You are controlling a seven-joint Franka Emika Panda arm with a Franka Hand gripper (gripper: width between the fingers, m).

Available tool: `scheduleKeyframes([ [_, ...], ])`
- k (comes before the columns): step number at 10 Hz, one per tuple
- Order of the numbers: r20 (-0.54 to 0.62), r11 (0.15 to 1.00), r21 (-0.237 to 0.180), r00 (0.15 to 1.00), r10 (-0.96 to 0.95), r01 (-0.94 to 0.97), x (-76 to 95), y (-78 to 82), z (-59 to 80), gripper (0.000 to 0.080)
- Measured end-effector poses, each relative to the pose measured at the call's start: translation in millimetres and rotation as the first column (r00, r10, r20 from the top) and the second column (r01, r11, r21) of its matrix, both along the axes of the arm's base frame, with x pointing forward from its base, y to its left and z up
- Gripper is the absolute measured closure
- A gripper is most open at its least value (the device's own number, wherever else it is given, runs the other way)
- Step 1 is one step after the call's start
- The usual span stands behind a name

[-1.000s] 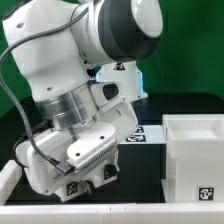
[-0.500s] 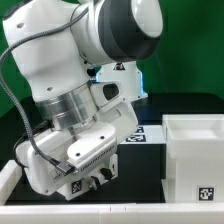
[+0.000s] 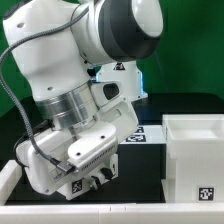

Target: Assemble drawer

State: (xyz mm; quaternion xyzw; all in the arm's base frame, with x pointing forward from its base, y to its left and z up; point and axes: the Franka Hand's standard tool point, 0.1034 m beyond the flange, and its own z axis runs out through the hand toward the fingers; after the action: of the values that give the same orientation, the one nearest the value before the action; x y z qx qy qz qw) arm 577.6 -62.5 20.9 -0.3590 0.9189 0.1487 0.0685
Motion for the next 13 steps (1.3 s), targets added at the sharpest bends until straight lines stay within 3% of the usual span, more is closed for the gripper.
scheduleKeyframes([
  [2, 0.056, 1.000, 0.015, 0.998, 0.022, -0.023, 2.7, 0.9, 30.6, 0.0633],
  [4, 0.190, 0.996, 0.083, 0.982, 0.003, -0.020, -0.6, -7.3, 58.5, 0.0633],
  [6, 0.296, 0.993, 0.119, 0.954, -0.035, -0.001, -2.3, -14.0, 79.0, 0.0633],
  [7, 0.346, 0.988, 0.150, 0.935, -0.082, 0.031, 1.9, -22.2, 84.2, 0.0633],
  [10, 0.418, 0.978, 0.206, 0.902, -0.109, 0.023, -1.5, -37.4, 79.6, 0.0633],
  [11, 0.448, 0.973, 0.229, 0.885, -0.128, 0.025, 0.4, -37.5, 79.5, 0.0633],
  [13, 0.477, 0.963, 0.265, 0.860, -0.181, 0.056, 13.7, -20.4, 83.8, 0.0633],
])
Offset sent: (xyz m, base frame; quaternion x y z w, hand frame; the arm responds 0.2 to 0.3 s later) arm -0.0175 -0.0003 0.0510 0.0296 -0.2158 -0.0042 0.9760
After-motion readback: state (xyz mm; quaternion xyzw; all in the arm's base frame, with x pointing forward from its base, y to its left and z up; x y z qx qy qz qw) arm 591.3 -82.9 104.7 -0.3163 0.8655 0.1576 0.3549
